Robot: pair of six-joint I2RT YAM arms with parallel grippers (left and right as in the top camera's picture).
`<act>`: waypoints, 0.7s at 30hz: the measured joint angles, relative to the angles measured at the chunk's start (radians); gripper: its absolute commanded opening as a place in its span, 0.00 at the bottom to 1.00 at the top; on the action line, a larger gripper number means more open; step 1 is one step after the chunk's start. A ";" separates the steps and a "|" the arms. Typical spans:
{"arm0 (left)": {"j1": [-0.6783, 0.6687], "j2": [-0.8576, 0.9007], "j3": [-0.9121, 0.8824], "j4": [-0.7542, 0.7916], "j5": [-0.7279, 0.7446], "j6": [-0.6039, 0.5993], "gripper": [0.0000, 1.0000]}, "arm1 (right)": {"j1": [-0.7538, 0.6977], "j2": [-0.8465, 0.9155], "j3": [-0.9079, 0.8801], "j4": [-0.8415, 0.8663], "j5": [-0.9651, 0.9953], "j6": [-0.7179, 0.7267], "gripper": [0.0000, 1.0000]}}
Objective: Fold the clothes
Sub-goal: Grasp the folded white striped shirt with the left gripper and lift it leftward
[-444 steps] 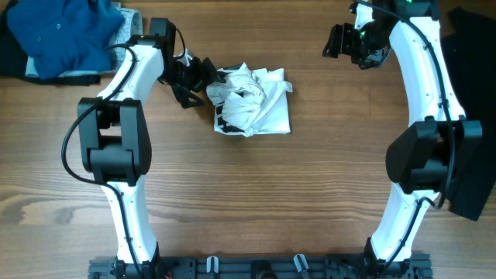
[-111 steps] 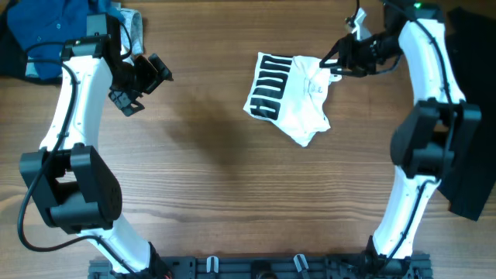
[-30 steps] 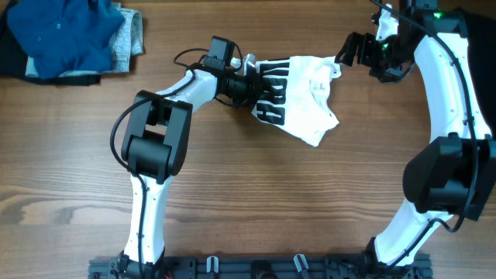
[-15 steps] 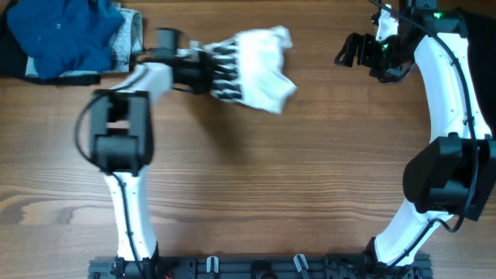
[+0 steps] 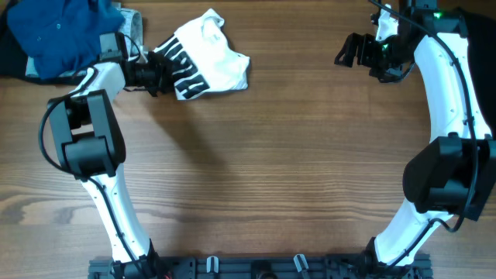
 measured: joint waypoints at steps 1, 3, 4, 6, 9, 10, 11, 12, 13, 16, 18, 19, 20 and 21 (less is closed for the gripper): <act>-0.002 -0.010 0.003 0.008 0.003 0.000 1.00 | 0.000 0.000 0.000 0.000 0.000 0.000 0.98; -0.010 -0.022 0.006 0.028 -0.006 -0.003 1.00 | 0.000 0.000 0.000 0.000 0.000 0.000 0.98; -0.011 -0.022 0.006 0.041 -0.011 -0.003 1.00 | 0.000 0.000 0.000 0.000 0.000 0.000 0.98; -0.010 -0.022 0.005 0.068 -0.030 -0.004 1.00 | 0.000 0.000 0.000 0.000 0.000 0.000 0.98; -0.010 -0.024 0.006 0.076 -0.063 -0.006 1.00 | 0.000 0.000 0.000 0.000 0.000 0.000 0.98; -0.011 -0.026 0.008 0.074 -0.079 -0.007 1.00 | 0.000 0.000 0.000 0.000 0.000 0.000 0.98; -0.013 -0.027 0.010 0.070 -0.093 -0.007 1.00 | 0.000 0.000 0.000 0.000 0.000 0.000 0.98; -0.015 -0.028 0.013 0.068 -0.106 -0.007 1.00 | 0.000 0.000 0.000 0.001 0.000 0.000 0.98; -0.018 -0.028 0.014 0.070 -0.116 -0.008 1.00 | 0.000 0.000 0.000 0.002 0.000 0.000 0.98; -0.023 -0.026 0.018 0.095 -0.147 -0.007 0.76 | 0.000 0.000 0.000 0.005 0.000 0.000 0.98; -0.026 -0.019 0.020 0.109 -0.172 -0.008 0.41 | 0.000 0.000 0.000 0.005 0.000 0.000 0.98; -0.026 -0.008 0.020 0.123 -0.178 -0.008 0.29 | 0.000 0.000 0.000 0.005 0.000 0.000 0.98; -0.026 -0.002 0.019 0.127 -0.186 -0.009 0.21 | 0.000 0.000 0.000 0.006 0.000 0.000 0.98; -0.026 0.008 0.019 0.130 -0.196 -0.008 0.06 | 0.000 0.000 0.000 0.006 0.000 0.000 0.98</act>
